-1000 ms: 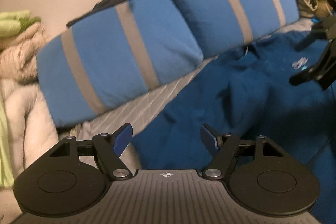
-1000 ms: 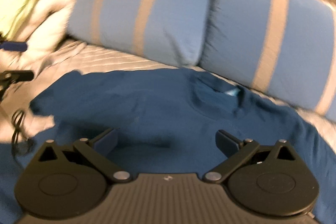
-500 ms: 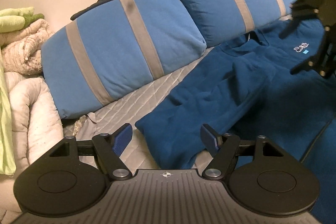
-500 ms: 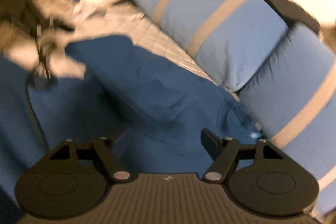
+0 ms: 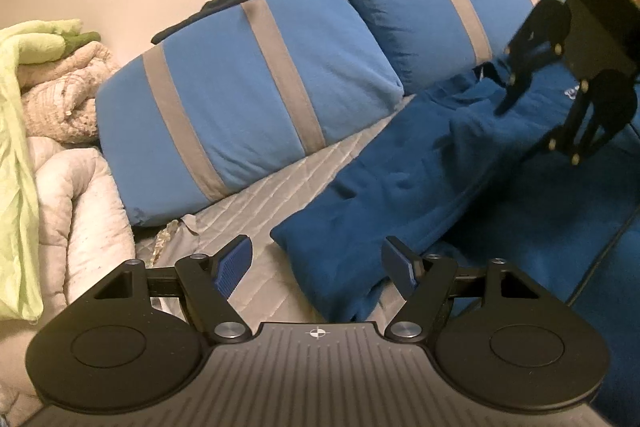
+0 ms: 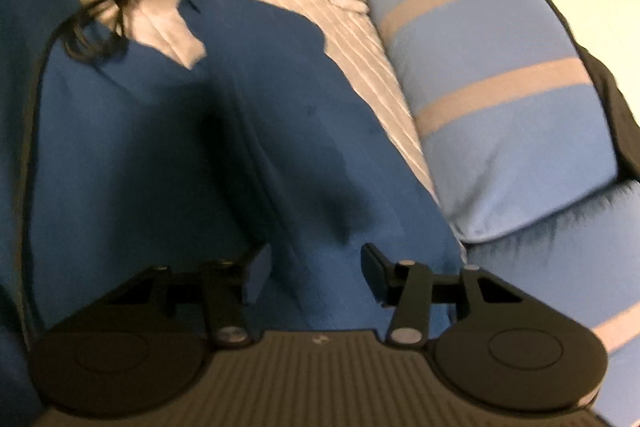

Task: Fold clothes
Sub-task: 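Grasp the sweatshirt side edge with the right tool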

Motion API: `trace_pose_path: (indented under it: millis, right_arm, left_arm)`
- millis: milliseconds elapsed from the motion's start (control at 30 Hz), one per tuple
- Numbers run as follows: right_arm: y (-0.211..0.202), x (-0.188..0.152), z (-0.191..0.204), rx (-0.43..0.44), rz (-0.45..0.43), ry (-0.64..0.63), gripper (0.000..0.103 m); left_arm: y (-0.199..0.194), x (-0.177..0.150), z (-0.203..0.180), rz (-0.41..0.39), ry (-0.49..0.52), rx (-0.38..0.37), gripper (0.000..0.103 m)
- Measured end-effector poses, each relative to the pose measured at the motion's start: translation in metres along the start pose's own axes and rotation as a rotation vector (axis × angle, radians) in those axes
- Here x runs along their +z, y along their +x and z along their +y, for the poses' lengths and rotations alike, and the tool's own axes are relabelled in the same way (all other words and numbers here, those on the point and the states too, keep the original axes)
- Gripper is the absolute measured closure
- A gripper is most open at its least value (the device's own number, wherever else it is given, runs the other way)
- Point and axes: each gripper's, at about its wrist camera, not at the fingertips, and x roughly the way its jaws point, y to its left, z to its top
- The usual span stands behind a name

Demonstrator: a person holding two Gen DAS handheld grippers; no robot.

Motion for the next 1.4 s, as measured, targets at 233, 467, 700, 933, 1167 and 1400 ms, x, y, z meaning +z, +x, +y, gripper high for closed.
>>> trace_pose_path:
  millis: [233,467,700,933,1167,1400]
  right_arm:
    - [0.016,0.009,0.013,0.047,0.052,-0.048,0.097]
    - [-0.002,0.01,0.013,0.117,0.068,0.015,0.097]
    - [-0.005,0.006,0.015,0.065,0.027,0.006,0.061]
    - [0.0,0.006,0.014,0.037,-0.005,-0.041,0.054]
    - [0.016,0.009,0.02,0.046,0.031,-0.082,0.08]
    - [0.006,0.022,0.002,-0.067,0.029,-0.112,0.096]
  left_arm:
    - [-0.001,-0.003,0.0,0.003,-0.018,0.008,0.032]
    - [-0.004,-0.002,-0.004,0.003,-0.019,0.004,0.032]
    - [-0.006,0.001,-0.007,0.003,0.002,0.005,0.032]
    - [-0.006,0.0,-0.003,0.022,-0.002,-0.003,0.032]
    - [0.008,-0.002,-0.001,0.096,0.004,-0.046,0.032]
    - [0.033,0.001,-0.009,0.146,0.081,-0.072,0.032]
